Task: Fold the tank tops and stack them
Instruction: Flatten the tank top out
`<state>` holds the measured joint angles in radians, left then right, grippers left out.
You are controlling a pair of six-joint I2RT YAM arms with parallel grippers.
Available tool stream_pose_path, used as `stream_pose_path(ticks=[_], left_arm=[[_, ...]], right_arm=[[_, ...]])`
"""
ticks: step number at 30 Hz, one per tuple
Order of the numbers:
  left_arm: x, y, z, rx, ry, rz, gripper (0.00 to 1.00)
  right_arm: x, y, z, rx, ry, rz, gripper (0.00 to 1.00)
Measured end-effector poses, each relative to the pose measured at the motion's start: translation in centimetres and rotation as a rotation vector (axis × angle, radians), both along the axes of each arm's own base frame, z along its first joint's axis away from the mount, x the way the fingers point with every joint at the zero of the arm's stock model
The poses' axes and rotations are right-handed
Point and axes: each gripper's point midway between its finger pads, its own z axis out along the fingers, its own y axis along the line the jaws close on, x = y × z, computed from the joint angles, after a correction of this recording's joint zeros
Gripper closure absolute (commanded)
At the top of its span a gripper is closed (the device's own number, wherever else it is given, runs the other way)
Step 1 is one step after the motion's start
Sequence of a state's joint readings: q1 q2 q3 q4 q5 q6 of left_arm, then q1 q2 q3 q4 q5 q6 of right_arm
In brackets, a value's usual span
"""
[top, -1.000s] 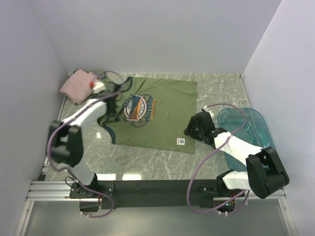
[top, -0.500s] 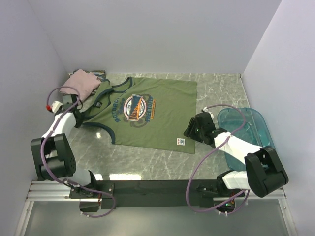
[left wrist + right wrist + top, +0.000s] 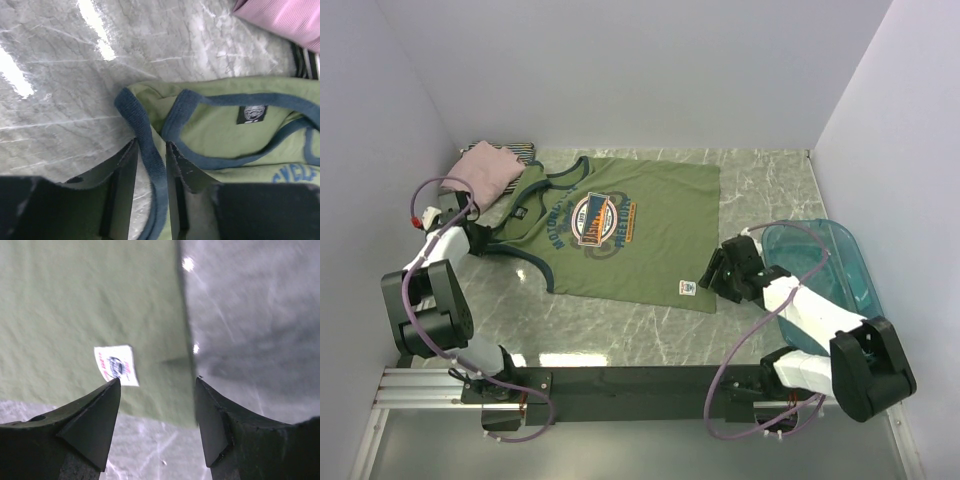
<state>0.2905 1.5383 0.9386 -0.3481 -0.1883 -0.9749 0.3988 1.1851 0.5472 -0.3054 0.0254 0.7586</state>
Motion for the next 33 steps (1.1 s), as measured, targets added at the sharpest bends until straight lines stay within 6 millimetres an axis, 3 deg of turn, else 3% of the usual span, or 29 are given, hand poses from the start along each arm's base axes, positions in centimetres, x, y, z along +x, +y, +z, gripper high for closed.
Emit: stream_pose_path(ticks=[10, 21, 22, 27, 32, 33], left_arm=[[0.7, 1.2, 0.1, -0.060, -0.040, 0.049, 0.45], [2.1, 1.5, 0.7, -0.111, -0.092, 0.036, 0.18], [2.2, 1.5, 0.8, -0.113, -0.095, 0.034, 0.10], [2.5, 1.7, 2.0, -0.105, -0.111, 0.034, 0.09], [2.6, 2.2, 4.8, -0.078, -0.150, 0.041, 0.13], [2.6, 2.2, 5.5, -0.070, -0.161, 0.042, 0.14]], right_arm=[[-4.0, -2.4, -1.3, -0.011, 0.090, -0.080, 0.39], [-5.1, -1.8, -2.0, 0.014, 0.134, -0.093, 0.44], [-5.1, -1.7, -2.0, 0.016, 0.134, -0.093, 0.44], [-4.7, -1.1, -2.1, 0.030, 0.127, -0.094, 0.50], [-4.1, -0.5, -2.3, 0.043, 0.119, -0.091, 0.63], [-4.1, -0.4, -2.4, 0.041, 0.118, -0.089, 0.74]])
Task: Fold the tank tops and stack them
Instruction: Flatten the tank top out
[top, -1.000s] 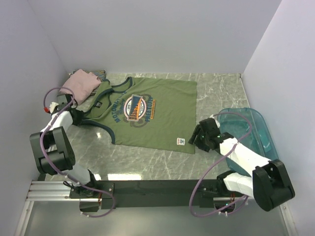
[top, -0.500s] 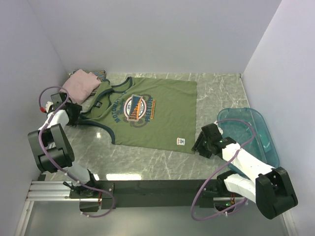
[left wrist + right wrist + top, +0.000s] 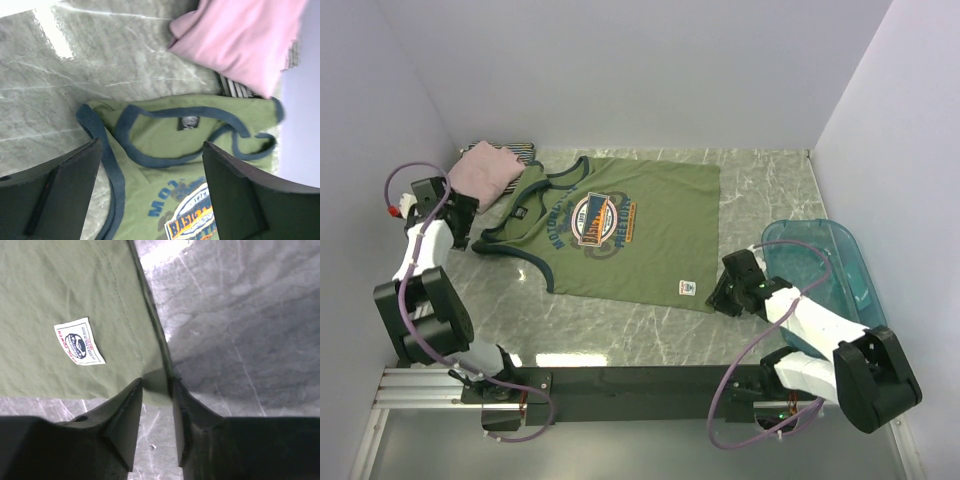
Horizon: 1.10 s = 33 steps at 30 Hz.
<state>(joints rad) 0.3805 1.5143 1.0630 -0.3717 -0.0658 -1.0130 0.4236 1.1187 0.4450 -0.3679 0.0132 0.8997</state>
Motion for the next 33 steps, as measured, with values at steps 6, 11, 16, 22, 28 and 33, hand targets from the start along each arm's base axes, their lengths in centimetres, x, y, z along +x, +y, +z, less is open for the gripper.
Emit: stream_pose_path(ticks=[6, 11, 16, 22, 28, 33], left_arm=[[-1.1, -1.4, 3.8, 0.055, -0.072, -0.033, 0.18], [-4.1, -6.1, 2.3, 0.059, -0.059, -0.135, 0.23], [-7.4, -11.2, -2.4, 0.022, 0.051, -0.250, 0.26], [-9.6, -15.4, -5.4, -0.012, 0.112, -0.320, 0.32], [-9.1, -14.1, -6.1, 0.022, 0.149, -0.240, 0.32], [-6.4, -12.0, -5.3, 0.033, 0.164, -0.151, 0.32]], right_arm=[[0.0, -0.2, -0.3, -0.038, 0.021, 0.012, 1.00], [-0.5, -1.0, -0.3, -0.086, 0.042, 0.023, 1.00], [-2.0, -1.9, 0.6, -0.105, 0.066, 0.027, 1.00], [-1.4, -3.4, 3.6, -0.099, 0.027, -0.023, 1.00], [-1.3, -5.4, 4.7, -0.084, 0.036, -0.092, 1.00], [-1.4, -6.6, 5.5, -0.069, 0.043, -0.127, 1.00]])
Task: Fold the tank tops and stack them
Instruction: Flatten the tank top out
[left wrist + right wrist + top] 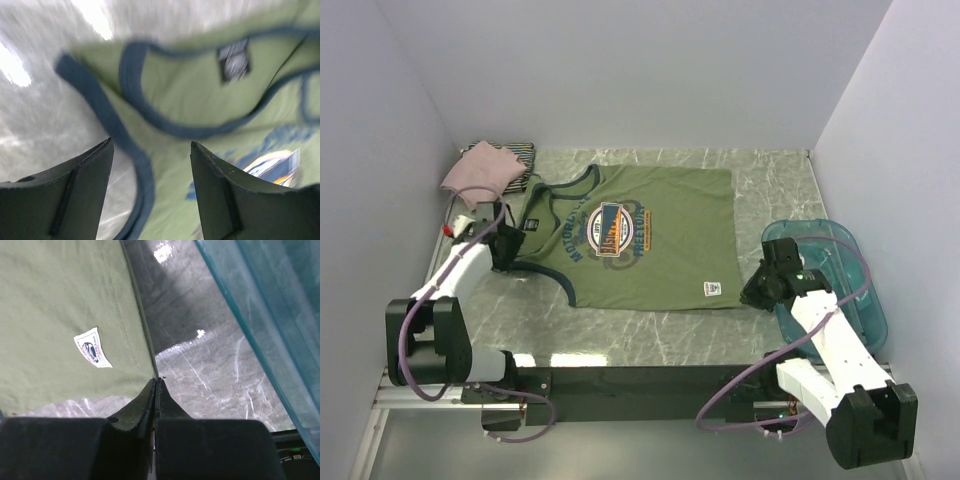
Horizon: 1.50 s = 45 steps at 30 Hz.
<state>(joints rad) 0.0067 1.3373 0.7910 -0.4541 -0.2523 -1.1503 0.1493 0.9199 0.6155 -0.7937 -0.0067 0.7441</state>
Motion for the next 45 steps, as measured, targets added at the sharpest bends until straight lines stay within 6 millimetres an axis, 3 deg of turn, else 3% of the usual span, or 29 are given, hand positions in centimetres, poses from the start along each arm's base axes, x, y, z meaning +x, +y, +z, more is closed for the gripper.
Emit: stream_pose_path(ticks=[7, 11, 13, 17, 20, 22, 26, 33, 37, 45], left_arm=[[2.5, 4.4, 4.1, -0.001, -0.089, 0.145, 0.35], [6.9, 4.2, 6.7, -0.037, -0.196, 0.074, 0.35], [10.6, 3.4, 7.5, -0.045, -0.230, 0.007, 0.34], [18.5, 1.2, 5.1, -0.032, -0.211, -0.174, 0.33], [22.9, -0.4, 2.7, 0.030, -0.170, -0.304, 0.30], [24.8, -1.4, 1.3, 0.084, -0.152, -0.378, 0.29], [25.1, -2.7, -0.1, 0.178, -0.100, -0.476, 0.29], [26.1, -1.6, 1.9, 0.335, -0.080, -0.516, 0.32], [25.6, -0.9, 1.7, 0.382, -0.041, -0.510, 0.37], [24.4, -1.8, 0.8, 0.446, 0.023, -0.510, 0.43]], right_arm=[[0.6, -0.8, 0.7, 0.037, -0.003, -0.022, 1.00], [1.1, -1.3, 1.2, 0.034, -0.005, -0.018, 1.00], [1.6, -1.1, 1.7, 0.043, -0.017, -0.006, 1.00], [2.2, -0.6, 1.9, 0.064, -0.032, 0.009, 1.00], [2.5, -0.4, 2.0, 0.075, -0.043, 0.014, 1.00], [2.8, -0.3, 2.0, 0.082, -0.051, 0.018, 1.00], [3.0, -0.2, 2.0, 0.085, -0.054, 0.019, 1.00], [3.3, -0.2, 1.8, 0.088, -0.051, 0.021, 1.00], [3.4, -0.2, 1.8, 0.088, -0.054, 0.021, 1.00], [3.2, -0.1, 1.5, 0.090, -0.047, 0.022, 1.00]])
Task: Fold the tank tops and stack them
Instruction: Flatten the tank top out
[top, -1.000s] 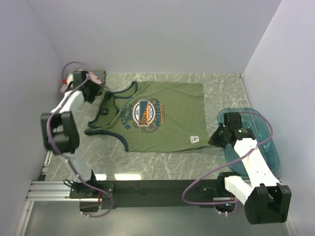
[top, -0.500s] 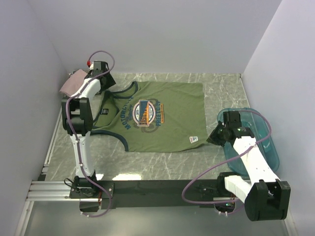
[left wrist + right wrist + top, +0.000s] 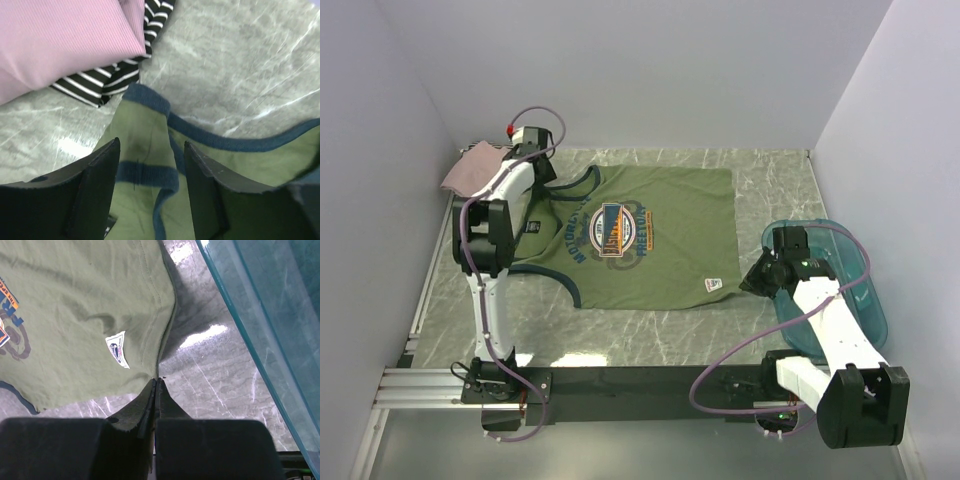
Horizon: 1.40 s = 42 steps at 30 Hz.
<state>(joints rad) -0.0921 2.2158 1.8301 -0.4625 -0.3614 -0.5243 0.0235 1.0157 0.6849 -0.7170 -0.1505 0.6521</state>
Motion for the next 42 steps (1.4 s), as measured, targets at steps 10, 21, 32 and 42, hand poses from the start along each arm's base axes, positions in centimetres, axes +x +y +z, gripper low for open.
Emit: stream_pose_path(ticks=[10, 21, 32, 42], left_arm=[[-0.6, 0.7, 0.5, 0.105, 0.030, 0.018, 0.53], [-0.5, 1.2, 0.3, 0.134, 0.048, 0.008, 0.51], [-0.4, 1.0, -0.3, 0.133, 0.060, -0.013, 0.77], [-0.4, 2.1, -0.2, 0.160, 0.058, 0.014, 0.99]], right_arm=[[-0.2, 0.0, -0.2, 0.001, 0.006, 0.000, 1.00], [-0.1, 0.0, -0.2, 0.001, 0.002, 0.001, 1.00], [0.0, 0.0, -0.1, 0.002, -0.003, 0.001, 1.00], [0.2, 0.2, 0.0, 0.008, -0.008, 0.004, 1.00]])
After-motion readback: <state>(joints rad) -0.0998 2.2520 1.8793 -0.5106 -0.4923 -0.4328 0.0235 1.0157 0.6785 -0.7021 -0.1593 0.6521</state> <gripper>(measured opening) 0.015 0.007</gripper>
